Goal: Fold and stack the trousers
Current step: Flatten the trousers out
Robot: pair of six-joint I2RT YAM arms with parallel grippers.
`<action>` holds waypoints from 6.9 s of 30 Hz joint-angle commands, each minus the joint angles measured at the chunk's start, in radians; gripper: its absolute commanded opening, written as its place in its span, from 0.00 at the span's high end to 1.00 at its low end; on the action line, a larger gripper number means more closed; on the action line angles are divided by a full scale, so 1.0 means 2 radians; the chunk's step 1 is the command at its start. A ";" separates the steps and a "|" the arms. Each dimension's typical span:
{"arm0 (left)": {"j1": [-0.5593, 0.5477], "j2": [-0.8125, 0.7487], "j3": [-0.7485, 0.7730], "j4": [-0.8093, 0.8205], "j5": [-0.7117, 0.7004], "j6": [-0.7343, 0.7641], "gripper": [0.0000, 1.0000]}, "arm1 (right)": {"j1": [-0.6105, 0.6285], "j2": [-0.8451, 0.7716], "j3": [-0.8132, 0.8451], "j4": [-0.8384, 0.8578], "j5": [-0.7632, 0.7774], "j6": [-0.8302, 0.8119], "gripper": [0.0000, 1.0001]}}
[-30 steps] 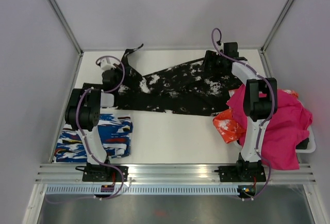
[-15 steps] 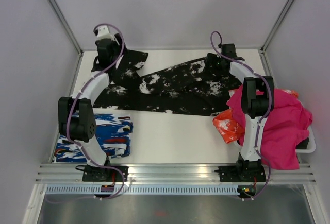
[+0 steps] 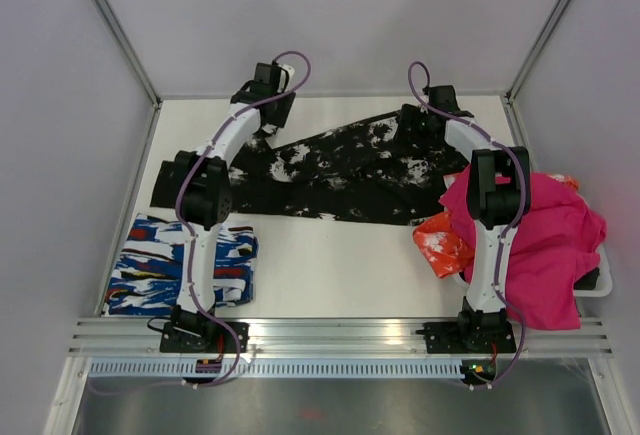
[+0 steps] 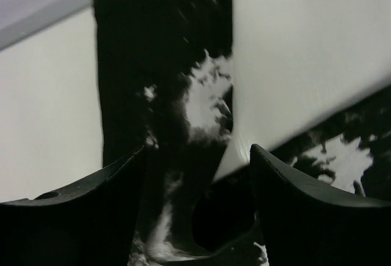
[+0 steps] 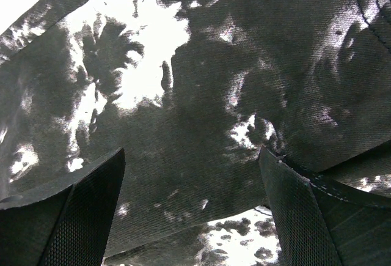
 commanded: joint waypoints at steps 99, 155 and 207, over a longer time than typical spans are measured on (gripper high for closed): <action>-0.008 0.022 -0.021 -0.037 0.003 0.070 0.18 | -0.001 0.098 0.122 -0.053 0.089 0.019 0.03; 0.212 -0.351 -0.553 0.382 -0.158 -0.390 0.98 | 0.112 0.165 0.214 -0.022 0.099 -0.101 0.33; 0.272 -0.002 -0.206 0.461 0.119 -0.499 0.98 | -0.005 0.143 0.315 0.025 0.071 0.021 0.33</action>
